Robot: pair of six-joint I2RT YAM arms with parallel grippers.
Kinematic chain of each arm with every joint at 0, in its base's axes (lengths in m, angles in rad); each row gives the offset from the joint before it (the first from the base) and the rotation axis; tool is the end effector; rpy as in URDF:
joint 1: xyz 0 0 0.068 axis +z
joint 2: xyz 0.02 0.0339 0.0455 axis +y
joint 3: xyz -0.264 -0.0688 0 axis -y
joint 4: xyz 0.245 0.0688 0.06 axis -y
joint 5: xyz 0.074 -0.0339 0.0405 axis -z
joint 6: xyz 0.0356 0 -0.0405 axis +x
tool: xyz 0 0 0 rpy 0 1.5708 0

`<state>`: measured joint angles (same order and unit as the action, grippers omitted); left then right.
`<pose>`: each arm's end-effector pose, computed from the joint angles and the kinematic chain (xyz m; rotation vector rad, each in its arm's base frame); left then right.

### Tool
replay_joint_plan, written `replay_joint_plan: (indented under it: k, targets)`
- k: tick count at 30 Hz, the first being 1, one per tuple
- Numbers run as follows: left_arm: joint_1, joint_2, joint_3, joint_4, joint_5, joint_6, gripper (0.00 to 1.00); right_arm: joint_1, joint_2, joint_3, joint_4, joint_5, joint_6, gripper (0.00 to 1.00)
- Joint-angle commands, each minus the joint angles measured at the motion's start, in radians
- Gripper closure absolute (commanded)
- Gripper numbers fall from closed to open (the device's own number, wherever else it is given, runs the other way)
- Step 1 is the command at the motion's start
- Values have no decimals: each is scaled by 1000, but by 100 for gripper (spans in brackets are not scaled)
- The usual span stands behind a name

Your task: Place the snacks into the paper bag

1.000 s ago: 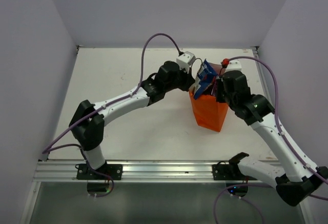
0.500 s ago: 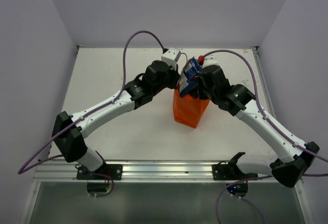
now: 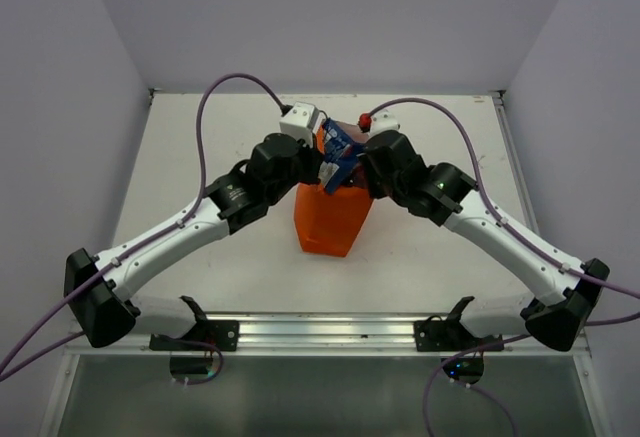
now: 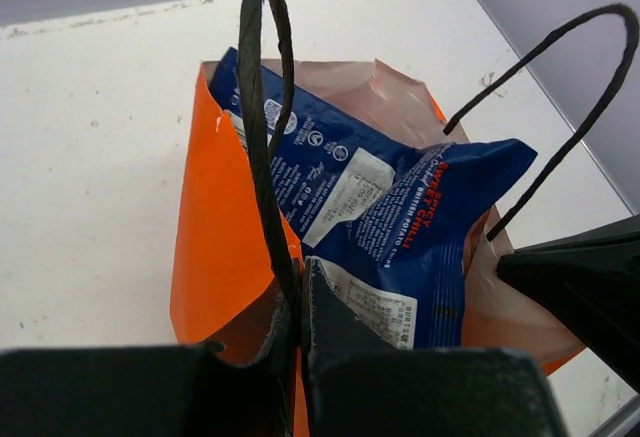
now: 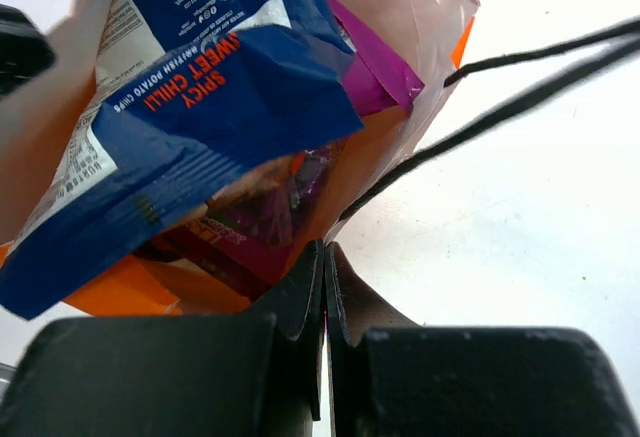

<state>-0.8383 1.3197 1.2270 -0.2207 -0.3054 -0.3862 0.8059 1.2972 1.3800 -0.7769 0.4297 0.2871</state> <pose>0.2130 -0.2208 0.3730 0.2181 1.8944 -0.5533 0.1974 0.1842 0.3797 -0.3441 2.1670 0.1248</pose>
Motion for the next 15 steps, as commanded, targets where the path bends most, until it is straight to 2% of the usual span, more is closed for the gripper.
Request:
replay_joint_plan:
  k: [1,11,12,13,15]
  targets:
    - [-5,-37,-56,93,2,-62,97,38,-1,37,51,35,-3,100]
    - [-16,-97,-130,52,-107,-86,97,76,2,8,60,67,-11,100]
    - [-15,-103,-129,50,-121,-82,97,76,1,7,62,72,-12,98]
    - [-16,-111,-129,43,-139,-80,86,78,-1,11,61,78,-14,93]
    - [-22,-134,-127,35,-200,-63,66,76,-7,14,62,93,-20,90]
